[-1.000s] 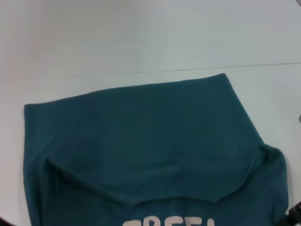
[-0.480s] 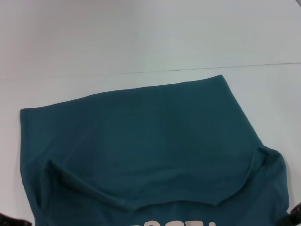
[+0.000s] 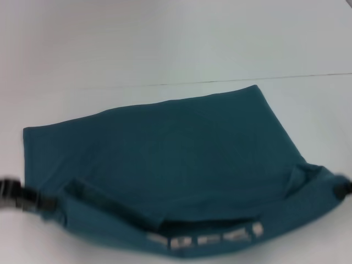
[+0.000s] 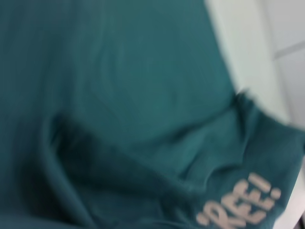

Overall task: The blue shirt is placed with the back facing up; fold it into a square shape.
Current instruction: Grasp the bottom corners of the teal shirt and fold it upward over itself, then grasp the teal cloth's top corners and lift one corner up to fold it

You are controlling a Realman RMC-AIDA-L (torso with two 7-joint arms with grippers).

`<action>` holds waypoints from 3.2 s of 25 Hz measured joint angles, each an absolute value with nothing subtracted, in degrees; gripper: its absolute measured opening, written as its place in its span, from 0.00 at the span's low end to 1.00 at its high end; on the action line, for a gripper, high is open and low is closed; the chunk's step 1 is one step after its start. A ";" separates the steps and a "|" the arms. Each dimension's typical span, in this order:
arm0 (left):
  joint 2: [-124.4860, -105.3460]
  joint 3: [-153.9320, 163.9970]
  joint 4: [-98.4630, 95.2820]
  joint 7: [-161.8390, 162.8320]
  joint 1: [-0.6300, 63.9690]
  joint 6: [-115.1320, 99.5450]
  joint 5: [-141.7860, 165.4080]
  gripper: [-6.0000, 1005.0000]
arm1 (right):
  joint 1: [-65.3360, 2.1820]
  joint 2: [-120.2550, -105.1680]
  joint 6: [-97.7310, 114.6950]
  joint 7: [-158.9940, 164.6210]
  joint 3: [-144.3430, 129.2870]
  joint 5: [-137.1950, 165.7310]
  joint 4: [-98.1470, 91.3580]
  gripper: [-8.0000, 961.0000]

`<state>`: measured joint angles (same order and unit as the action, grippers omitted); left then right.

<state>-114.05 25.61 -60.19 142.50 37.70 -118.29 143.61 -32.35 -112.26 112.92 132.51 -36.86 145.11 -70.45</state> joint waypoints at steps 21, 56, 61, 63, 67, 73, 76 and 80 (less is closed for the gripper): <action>-115.06 31.50 -54.50 140.13 41.47 -83.62 137.47 0.05 | -43.15 -111.50 87.37 135.87 -33.81 142.69 -57.54 0.12; -117.89 41.21 -48.22 141.40 41.42 -55.12 142.24 0.09 | -49.51 -114.34 49.76 139.61 -39.99 142.48 -37.80 0.14; -118.56 41.78 -47.81 140.21 41.23 -51.08 142.32 0.12 | -49.98 -115.48 45.83 139.03 -39.99 142.08 -37.70 0.14; -118.66 42.20 -46.85 139.31 41.30 -48.90 142.25 0.13 | -50.04 -116.25 43.23 138.18 -40.00 141.21 -37.65 0.14; -119.18 42.51 -45.35 139.13 41.74 -44.46 142.21 0.16 | -50.35 -117.30 39.06 137.65 -40.81 140.29 -37.22 0.16; -118.97 42.69 -44.42 138.80 42.31 -43.46 142.31 0.20 | -50.61 -117.30 37.30 137.65 -41.25 140.18 -36.80 0.30; -118.95 42.72 -44.30 138.76 42.22 -42.90 142.34 0.30 | -50.33 -117.26 37.34 137.59 -41.73 140.18 -36.80 0.37; -118.60 42.69 -44.38 138.78 41.88 -44.67 142.43 0.47 | -49.90 -117.00 38.57 137.55 -42.22 140.38 -36.82 0.53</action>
